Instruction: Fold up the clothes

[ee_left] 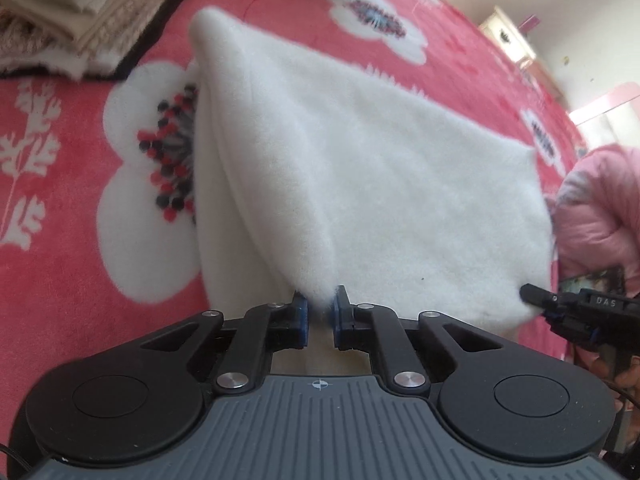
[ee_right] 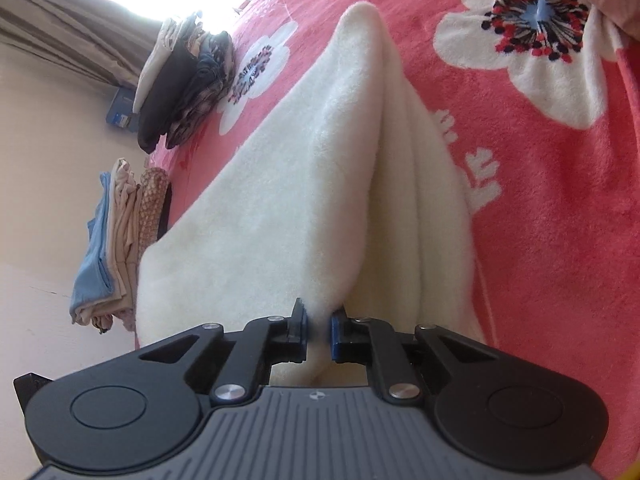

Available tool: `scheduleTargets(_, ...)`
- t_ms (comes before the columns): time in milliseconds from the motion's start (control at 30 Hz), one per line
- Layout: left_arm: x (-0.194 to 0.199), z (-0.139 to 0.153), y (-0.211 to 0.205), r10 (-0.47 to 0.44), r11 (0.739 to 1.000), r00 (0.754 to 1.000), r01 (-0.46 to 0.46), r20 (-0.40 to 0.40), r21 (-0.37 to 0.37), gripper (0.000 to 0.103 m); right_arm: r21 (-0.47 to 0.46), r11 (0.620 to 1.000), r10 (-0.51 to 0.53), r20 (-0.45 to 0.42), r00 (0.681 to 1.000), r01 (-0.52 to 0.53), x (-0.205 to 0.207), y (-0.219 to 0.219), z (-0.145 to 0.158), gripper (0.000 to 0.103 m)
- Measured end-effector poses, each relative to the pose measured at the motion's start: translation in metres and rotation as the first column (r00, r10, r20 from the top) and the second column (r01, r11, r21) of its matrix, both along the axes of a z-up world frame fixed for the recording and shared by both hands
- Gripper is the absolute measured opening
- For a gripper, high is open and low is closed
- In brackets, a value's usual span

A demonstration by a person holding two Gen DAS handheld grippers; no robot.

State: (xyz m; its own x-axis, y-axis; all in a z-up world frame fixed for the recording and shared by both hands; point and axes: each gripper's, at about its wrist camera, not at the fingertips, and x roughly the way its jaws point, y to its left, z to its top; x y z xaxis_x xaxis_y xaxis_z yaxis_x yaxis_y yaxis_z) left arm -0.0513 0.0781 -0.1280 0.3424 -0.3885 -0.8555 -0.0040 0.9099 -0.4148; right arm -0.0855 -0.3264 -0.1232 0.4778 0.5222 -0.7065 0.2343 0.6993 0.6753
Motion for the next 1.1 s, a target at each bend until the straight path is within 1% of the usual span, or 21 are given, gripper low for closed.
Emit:
scheduleTargets(100, 0.000, 0.008, -0.002, -0.018, 1.000, 0.999, 0.018, 0.027, 0.003, 0.009, 0.000, 1.000, -0.003, -0.012, 1.000, 0.003, -0.003, 0.000, -0.004, 0.012)
scheduleTargets(167, 0.000, 0.013, 0.000, -0.022, 1.000, 0.999, 0.022, 0.036, -0.008, 0.009, -0.005, 1.000, -0.001, 0.014, 1.000, 0.001, -0.005, 0.001, 0.003, 0.012)
scheduleTargets(267, 0.002, -0.003, -0.007, -0.075, 0.996, 0.997, 0.075, 0.002, 0.055, 0.010, -0.042, 0.999, 0.009, -0.001, 1.000, -0.009, -0.003, 0.003, -0.006, 0.012)
scheduleTargets(300, 0.002, -0.011, -0.011, -0.093, 0.992, 0.996, 0.093, -0.002, 0.080, 0.012, -0.100, 0.994, 0.037, -0.007, 0.999, -0.038, -0.002, 0.009, -0.013, 0.012)
scheduleTargets(333, 0.001, -0.018, -0.015, -0.115, 0.987, 0.993, 0.116, -0.008, 0.108, 0.013, -0.185, 0.979, 0.082, -0.006, 0.997, -0.081, -0.001, 0.017, -0.021, 0.012)
scheduleTargets(400, -0.002, -0.021, -0.023, -0.164, 0.974, 0.986, 0.161, 0.009, 0.161, 0.015, -0.246, 0.960, 0.135, -0.002, 0.991, -0.131, -0.001, 0.028, -0.032, 0.012)
scheduleTargets(467, -0.006, -0.017, -0.025, -0.206, 0.962, 0.978, 0.196, 0.030, 0.191, 0.019, -0.269, 0.952, 0.154, 0.001, 0.988, -0.148, -0.002, 0.029, -0.026, 0.012)
scheduleTargets(500, -0.008, -0.014, -0.023, -0.213, 0.959, 0.977, 0.203, 0.027, 0.197, 0.027, -0.281, 0.947, 0.163, 0.002, 0.987, -0.156, -0.003, 0.030, -0.024, 0.014)
scheduleTargets(533, -0.010, -0.010, -0.020, -0.219, 0.957, 0.975, 0.210, 0.024, 0.202, 0.035, -0.294, 0.941, 0.174, 0.003, 0.985, -0.165, -0.004, 0.030, -0.020, 0.021)
scheduleTargets(567, -0.013, -0.004, -0.014, -0.216, 0.957, 0.976, 0.207, 0.024, 0.201, 0.035, -0.317, 0.932, 0.189, 0.005, 0.982, -0.178, -0.006, 0.029, -0.010, 0.026)
scheduleTargets(600, -0.015, 0.002, -0.009, -0.213, 0.958, 0.977, 0.204, 0.023, 0.201, 0.035, -0.365, 0.912, 0.203, 0.006, 0.979, -0.187, -0.009, 0.028, 0.002, 0.037)
scheduleTargets(667, -0.021, 0.017, 0.001, -0.207, 0.961, 0.977, 0.194, 0.048, 0.199, 0.035, -0.459, 0.866, 0.238, 0.030, 0.971, -0.198, -0.014, 0.028, 0.027, 0.039)
scheduleTargets(700, -0.023, 0.025, 0.005, -0.205, 0.962, 0.976, 0.188, 0.071, 0.196, 0.035, -0.493, 0.847, 0.265, 0.066, 0.962, -0.200, -0.016, 0.029, 0.043, 0.038)
scheduleTargets(733, -0.023, 0.030, 0.006, -0.207, 0.966, 0.974, 0.188, 0.092, 0.179, 0.035, -0.508, 0.838, 0.290, 0.107, 0.951, -0.199, -0.016, 0.032, 0.055, 0.038)
scheduleTargets(800, -0.017, 0.034, 0.000, -0.217, 0.973, 0.967, 0.203, 0.135, 0.110, 0.035, -0.515, 0.830, 0.347, 0.176, 0.921, -0.214, -0.010, 0.044, 0.071, 0.035)
scheduleTargets(867, -0.007, 0.023, -0.016, -0.236, 0.972, 0.956, 0.228, 0.175, 0.065, 0.035, -0.515, 0.815, 0.417, 0.199, 0.887, -0.268, 0.003, 0.062, 0.063, 0.034)
scheduleTargets(900, -0.004, 0.014, -0.028, -0.269, 0.963, 0.947, 0.261, 0.175, 0.066, 0.035, -0.517, 0.801, 0.450, 0.191, 0.872, -0.301, 0.009, 0.071, 0.053, 0.032)
scheduleTargets(933, -0.003, 0.001, -0.040, -0.320, 0.946, 0.935, 0.306, 0.156, 0.105, 0.035, -0.528, 0.776, 0.483, 0.146, 0.863, -0.345, 0.013, 0.078, 0.035, 0.030)
scheduleTargets(1000, -0.009, -0.029, -0.059, -0.401, 0.898, 0.913, 0.377, 0.069, 0.228, 0.035, -0.547, 0.727, 0.533, 0.069, 0.843, -0.415, 0.012, 0.083, -0.006, 0.026)
scheduleTargets(1033, -0.012, -0.030, -0.062, -0.418, 0.887, 0.906, 0.390, 0.071, 0.246, 0.035, -0.555, 0.705, 0.553, 0.043, 0.832, -0.440, 0.008, 0.082, -0.022, 0.026)
scheduleTargets(1100, -0.006, -0.019, -0.062, -0.431, 0.882, 0.900, 0.407, 0.061, 0.236, 0.036, -0.569, 0.685, 0.587, 0.062, 0.807, -0.454, 0.004, 0.079, -0.012, 0.025)
